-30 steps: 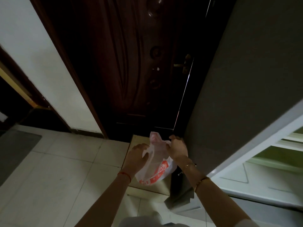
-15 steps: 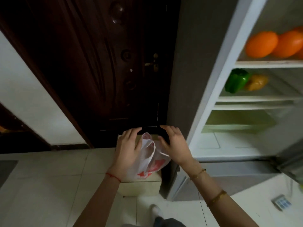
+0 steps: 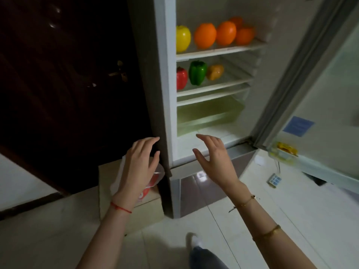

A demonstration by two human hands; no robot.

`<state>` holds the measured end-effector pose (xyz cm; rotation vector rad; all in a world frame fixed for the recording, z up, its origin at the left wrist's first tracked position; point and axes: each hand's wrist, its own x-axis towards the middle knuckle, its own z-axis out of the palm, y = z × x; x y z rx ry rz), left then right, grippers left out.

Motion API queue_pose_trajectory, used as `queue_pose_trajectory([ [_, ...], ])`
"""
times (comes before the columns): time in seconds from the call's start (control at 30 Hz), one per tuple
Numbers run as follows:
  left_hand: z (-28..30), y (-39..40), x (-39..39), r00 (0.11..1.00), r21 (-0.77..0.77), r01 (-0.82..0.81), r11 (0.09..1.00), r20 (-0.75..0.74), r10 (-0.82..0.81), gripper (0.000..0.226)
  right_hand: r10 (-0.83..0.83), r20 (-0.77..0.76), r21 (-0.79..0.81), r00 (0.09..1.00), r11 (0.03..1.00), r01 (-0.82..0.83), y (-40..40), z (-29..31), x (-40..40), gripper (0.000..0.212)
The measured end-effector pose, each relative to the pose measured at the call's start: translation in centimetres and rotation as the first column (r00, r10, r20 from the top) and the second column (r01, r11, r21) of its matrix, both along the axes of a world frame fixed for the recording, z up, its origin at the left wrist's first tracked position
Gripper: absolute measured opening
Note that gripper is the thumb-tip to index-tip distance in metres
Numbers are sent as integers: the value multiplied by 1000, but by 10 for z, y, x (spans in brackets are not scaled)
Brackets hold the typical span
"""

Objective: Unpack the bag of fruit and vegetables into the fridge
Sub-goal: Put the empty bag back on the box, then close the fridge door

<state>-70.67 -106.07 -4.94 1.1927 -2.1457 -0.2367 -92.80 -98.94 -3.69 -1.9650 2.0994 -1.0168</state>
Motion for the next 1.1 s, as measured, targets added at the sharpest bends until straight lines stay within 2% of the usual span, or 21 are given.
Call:
queue_pose_trajectory([
  [0.27,25,37,-77,981,-65,191,979,-7,-192,34,-227,-40,-32,973,974,226,77,15,-66,46],
  [0.5,32,85,-154,950,-78,311,947,-16,-313,36,-325,-15,-70,946,944,323,150,15,-131,42],
  [1.1,40,246,-353,923,-51,379,924,-49,-381,37,-442,-7,-93,897,893,440,321,13,-315,43],
])
